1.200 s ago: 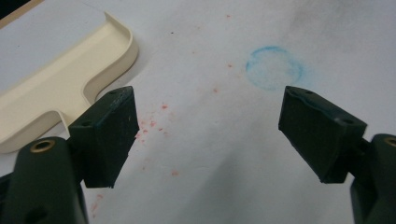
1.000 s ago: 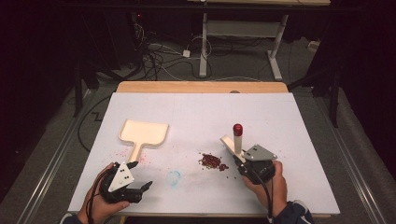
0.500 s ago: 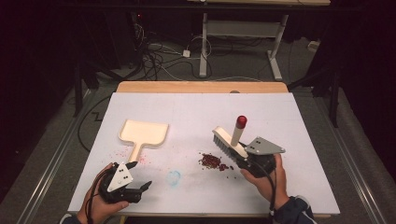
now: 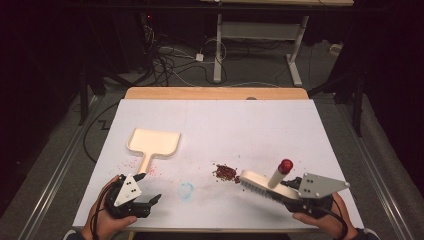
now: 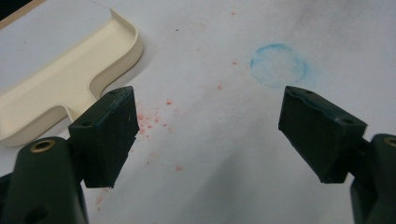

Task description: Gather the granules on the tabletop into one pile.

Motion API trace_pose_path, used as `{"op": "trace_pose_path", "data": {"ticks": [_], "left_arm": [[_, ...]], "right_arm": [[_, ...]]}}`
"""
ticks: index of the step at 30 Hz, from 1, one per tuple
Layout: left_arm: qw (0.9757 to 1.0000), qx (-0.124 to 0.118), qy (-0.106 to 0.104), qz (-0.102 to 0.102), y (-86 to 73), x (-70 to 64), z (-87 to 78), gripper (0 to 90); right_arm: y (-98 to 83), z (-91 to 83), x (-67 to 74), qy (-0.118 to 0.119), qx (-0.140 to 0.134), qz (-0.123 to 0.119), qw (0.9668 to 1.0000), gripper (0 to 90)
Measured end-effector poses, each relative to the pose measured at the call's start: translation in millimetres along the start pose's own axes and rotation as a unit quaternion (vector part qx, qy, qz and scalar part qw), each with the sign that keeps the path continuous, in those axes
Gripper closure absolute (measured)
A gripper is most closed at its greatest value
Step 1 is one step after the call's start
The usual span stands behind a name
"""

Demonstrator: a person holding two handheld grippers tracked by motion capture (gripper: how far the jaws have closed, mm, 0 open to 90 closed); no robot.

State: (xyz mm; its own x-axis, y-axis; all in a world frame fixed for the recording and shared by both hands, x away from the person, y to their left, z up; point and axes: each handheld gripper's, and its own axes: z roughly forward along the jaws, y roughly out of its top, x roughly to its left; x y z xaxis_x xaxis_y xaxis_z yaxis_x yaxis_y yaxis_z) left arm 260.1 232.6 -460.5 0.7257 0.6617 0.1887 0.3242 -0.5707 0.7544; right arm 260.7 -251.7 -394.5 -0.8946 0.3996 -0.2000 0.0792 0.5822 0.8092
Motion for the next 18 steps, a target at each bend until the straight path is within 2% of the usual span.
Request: {"op": "trace_pose_path", "data": {"ticks": [1, 2, 4, 8, 10, 12, 18], "left_arm": [[1.0, -0.001, -0.001, 0.0, 0.0, -0.2, 0.0, 19.3], [1.0, 0.0, -0.001, 0.001, 0.1, -0.1, 0.0, 19.3], [1.0, 0.001, 0.0, 0.002, 0.6, -0.2, 0.3, 19.2], [1.0, -0.001, -0.002, 0.002, 1.3, 0.4, 0.7, 19.2], [1.0, 0.0, -0.002, 0.001, 1.3, 1.1, 1.7, 19.2], [1.0, 0.001, -0.003, 0.001, 1.3, 1.6, 2.3, 19.2], [1.0, -0.002, -0.003, 0.005, 0.6, 2.3, 1.8, 19.2]], "right_arm": [[-5.3, -1.5, 2.1, 0.029, 0.002, -0.006, 0.9995, 67.1], [-5.3, -1.5, 2.1, 0.029, 0.002, -0.006, 0.9995, 67.1], [-8.5, 4.1, 0.5, 0.048, 0.002, -0.016, 0.9987, 67.1], [-13.5, 28.4, -10.1, 0.093, 0.005, -0.019, 0.9955, 67.1], [-14.6, 43.3, -15.5, 0.109, 0.011, -0.028, 0.9936, 67.2], [-13.4, 56.1, -23.3, 0.127, 0.003, -0.028, 0.9915, 67.2], [2.1, 87.0, -45.7, 0.153, 0.0, -0.061, 0.9863, 67.1]]}}
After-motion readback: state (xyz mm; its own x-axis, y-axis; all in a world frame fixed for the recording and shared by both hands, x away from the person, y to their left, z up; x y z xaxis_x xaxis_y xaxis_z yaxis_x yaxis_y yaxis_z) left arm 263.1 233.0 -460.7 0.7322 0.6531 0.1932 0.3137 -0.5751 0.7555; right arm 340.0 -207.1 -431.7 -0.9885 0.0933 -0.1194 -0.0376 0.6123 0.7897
